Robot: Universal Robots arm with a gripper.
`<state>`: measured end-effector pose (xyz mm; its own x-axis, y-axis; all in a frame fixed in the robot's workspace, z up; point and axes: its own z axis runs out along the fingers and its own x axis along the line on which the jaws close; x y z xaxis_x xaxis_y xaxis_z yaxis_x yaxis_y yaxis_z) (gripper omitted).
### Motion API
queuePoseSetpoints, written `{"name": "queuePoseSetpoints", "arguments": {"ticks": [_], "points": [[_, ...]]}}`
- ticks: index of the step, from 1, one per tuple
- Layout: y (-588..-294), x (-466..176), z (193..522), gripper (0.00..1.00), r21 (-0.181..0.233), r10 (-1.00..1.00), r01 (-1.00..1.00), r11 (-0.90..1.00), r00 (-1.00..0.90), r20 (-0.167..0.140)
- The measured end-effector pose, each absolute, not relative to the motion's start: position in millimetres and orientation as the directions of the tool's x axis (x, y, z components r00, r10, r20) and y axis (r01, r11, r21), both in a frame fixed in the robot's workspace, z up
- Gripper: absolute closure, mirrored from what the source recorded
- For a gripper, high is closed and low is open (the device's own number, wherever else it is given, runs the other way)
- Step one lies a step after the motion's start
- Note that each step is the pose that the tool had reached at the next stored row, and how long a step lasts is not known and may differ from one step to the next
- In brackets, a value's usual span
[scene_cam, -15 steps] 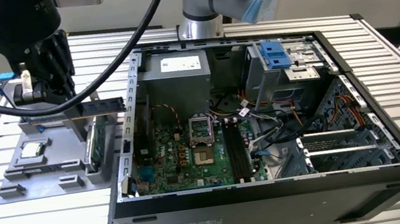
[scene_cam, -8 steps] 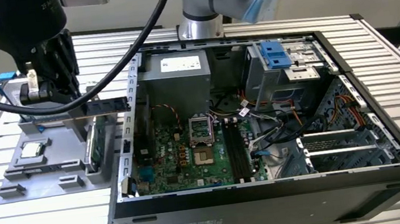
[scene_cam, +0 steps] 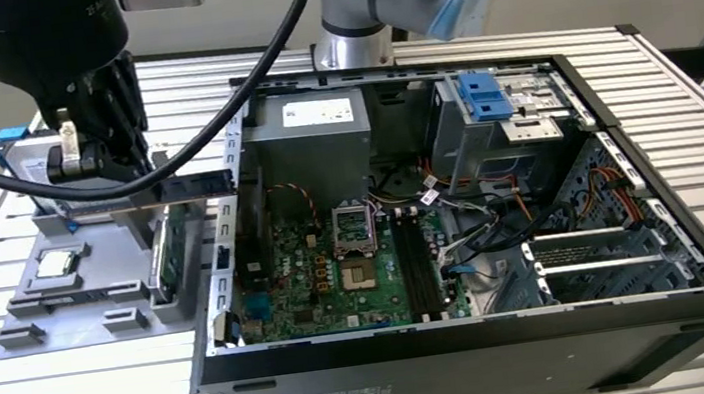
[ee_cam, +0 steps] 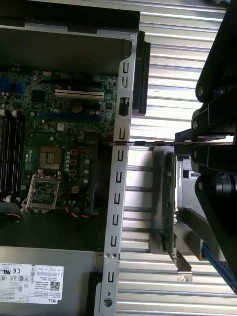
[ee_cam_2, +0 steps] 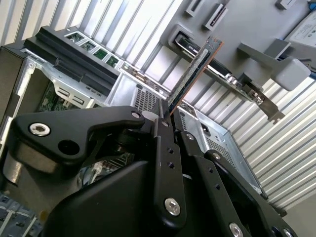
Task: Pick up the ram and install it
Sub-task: 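Pick up the ram and move it above insertion slot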
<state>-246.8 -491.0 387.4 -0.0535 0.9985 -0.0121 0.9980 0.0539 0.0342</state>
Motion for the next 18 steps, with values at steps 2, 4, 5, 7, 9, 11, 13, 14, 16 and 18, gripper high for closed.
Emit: {"name": "queuePoseSetpoints", "arguments": {"ticks": [2,4,5,7,9,11,13,14,16,18], "points": [[-491,-245,387,1.00,0.034,0.998,0.998,0.054,-0.054,-0.012],[-491,-244,387,1.00,0.034,0.998,0.998,0.054,-0.054,-0.012],[-491,-243,387,1.00,0.034,0.998,0.998,0.054,-0.054,-0.012],[-491,-241,387,1.00,0.034,0.998,0.998,0.054,-0.054,-0.012],[-491,-240,387,1.00,0.034,0.998,0.998,0.054,-0.054,-0.012],[-491,-238,387,1.00,0.034,0.998,0.998,0.054,-0.054,-0.012],[-491,-236,387,1.00,0.034,0.998,0.998,0.054,-0.053,-0.012],[-491,-235,387,1.00,0.034,0.998,0.998,0.054,-0.054,-0.012],[-491,-234,387,1.00,0.034,0.998,0.998,0.054,-0.054,-0.012],[-491,-232,387,1.00,0.034,0.998,0.998,0.054,-0.053,-0.012]]}}
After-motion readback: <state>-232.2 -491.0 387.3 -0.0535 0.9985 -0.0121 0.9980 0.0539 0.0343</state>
